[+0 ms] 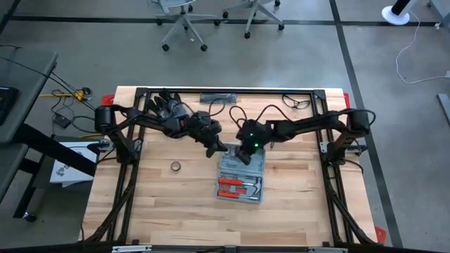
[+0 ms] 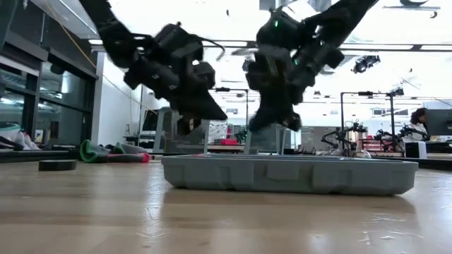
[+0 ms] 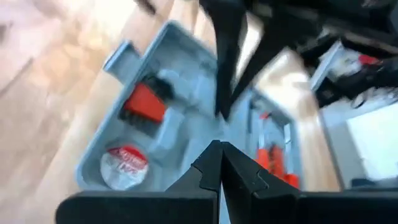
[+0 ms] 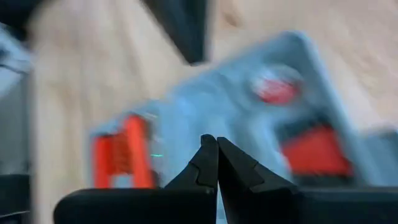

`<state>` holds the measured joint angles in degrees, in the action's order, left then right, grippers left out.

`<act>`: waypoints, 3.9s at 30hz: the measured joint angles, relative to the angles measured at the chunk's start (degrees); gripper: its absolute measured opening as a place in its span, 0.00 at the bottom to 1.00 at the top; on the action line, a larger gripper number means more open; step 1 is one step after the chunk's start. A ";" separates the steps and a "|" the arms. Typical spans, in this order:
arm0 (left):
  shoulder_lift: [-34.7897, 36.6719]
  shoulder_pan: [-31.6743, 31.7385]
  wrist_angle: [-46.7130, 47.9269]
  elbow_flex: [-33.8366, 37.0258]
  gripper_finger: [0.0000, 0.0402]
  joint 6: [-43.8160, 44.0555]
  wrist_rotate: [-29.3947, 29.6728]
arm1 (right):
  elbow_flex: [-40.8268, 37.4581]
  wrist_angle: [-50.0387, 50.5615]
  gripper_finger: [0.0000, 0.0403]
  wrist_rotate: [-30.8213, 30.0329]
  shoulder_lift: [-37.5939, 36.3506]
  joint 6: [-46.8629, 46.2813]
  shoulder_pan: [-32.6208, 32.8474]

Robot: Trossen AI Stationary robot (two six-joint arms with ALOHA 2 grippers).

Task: Prefit tool cases
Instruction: Put the hex key set into the gray prefit tool case, then adjust the gray prefit tool case to the center of the table

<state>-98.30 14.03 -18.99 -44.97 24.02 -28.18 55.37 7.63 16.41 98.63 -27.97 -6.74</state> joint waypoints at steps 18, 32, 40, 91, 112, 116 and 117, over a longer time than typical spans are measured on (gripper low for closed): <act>-20.76 1.38 3.02 -19.34 0.00 -7.67 -6.84 | -0.04 11.26 0.00 -6.90 0.37 -1.66 -1.60; -23.41 1.66 8.82 -20.31 0.00 -9.98 -5.49 | -0.02 11.79 0.00 -6.50 1.40 -3.52 1.73; -23.52 1.66 9.32 -20.22 0.00 -9.72 -4.90 | 0.00 11.58 0.00 -9.62 -1.18 -3.44 0.64; -0.18 8.63 57.37 -20.26 0.00 -29.92 -3.07 | -24.73 13.55 0.00 -2.89 -29.59 -13.94 -1.68; -11.23 -8.92 45.08 -20.27 0.00 -2.62 1.56 | -30.40 10.39 0.00 5.90 -32.70 -7.96 2.03; -11.21 -8.86 41.37 -20.29 0.00 -3.92 1.19 | -30.40 10.31 0.00 6.69 -32.68 -5.64 -2.53; -11.21 -8.44 41.12 -20.29 0.00 -5.02 1.24 | -30.40 10.20 0.00 6.68 -32.68 -5.55 -3.83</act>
<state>-109.51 5.59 22.13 -65.25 19.00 -26.94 24.97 17.84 23.09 65.95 -33.52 -10.57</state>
